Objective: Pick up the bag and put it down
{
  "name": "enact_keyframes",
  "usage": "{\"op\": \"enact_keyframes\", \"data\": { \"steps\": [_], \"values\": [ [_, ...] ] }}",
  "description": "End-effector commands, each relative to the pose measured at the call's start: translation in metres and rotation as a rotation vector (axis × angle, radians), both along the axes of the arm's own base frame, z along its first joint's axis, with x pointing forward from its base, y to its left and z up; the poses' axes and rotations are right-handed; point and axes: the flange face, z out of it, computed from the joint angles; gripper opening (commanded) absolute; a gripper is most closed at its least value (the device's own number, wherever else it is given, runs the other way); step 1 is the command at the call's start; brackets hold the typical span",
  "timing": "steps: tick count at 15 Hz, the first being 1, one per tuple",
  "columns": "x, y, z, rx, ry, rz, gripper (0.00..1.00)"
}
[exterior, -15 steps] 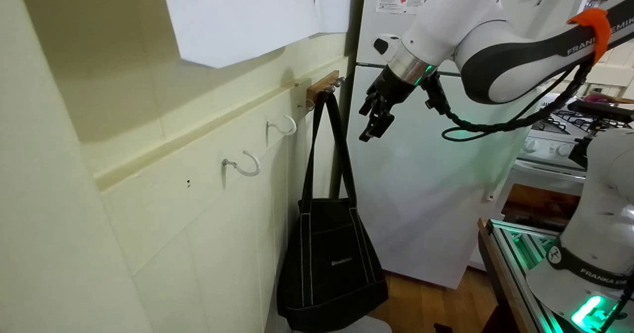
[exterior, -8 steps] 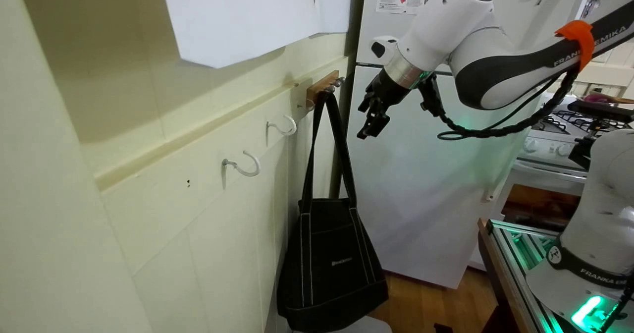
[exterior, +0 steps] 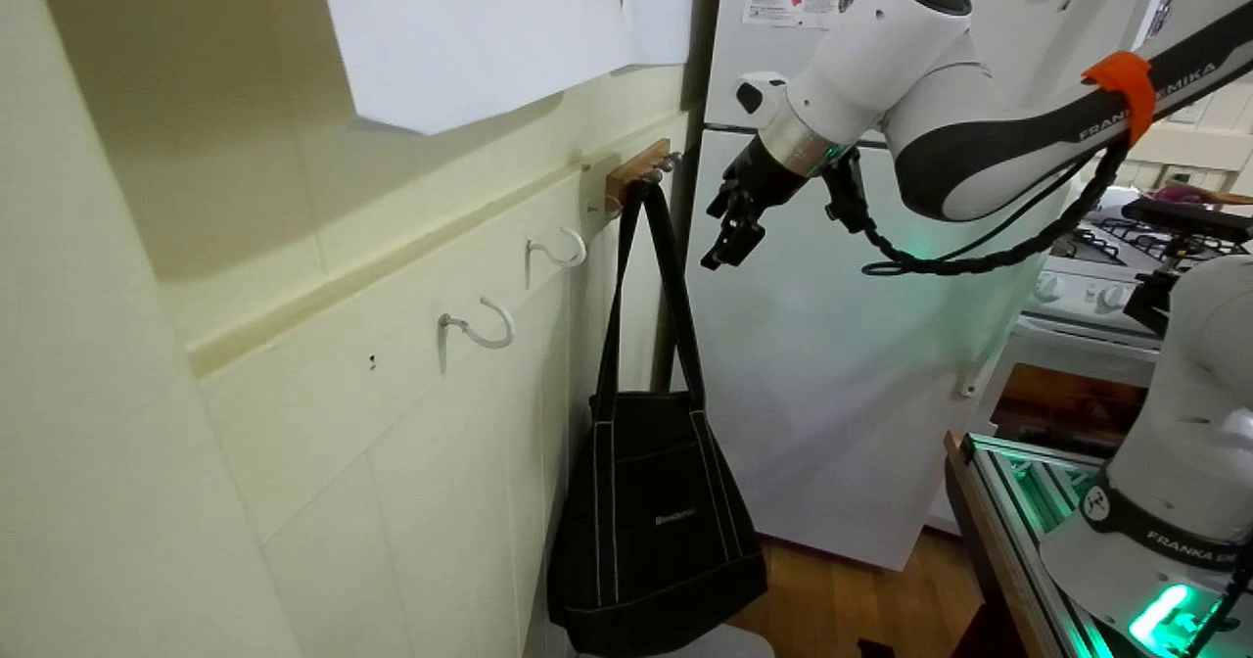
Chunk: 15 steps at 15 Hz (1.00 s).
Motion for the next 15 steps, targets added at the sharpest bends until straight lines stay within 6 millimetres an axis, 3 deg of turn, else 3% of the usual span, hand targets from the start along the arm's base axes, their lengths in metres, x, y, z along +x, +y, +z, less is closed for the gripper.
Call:
{"op": "enact_keyframes", "data": {
  "steps": [1,7,13,14,15],
  "values": [
    [0.007,-0.011,-0.009,0.023,-0.068,-0.007,1.00],
    [0.018,-0.026,-0.029,0.078,-0.140,-0.025,1.00],
    [0.029,-0.026,-0.038,0.123,-0.207,-0.034,1.00],
    [0.030,-0.026,-0.038,0.126,-0.213,-0.036,0.94],
    [0.031,-0.025,-0.039,0.129,-0.221,-0.039,0.74]
  ]
}}
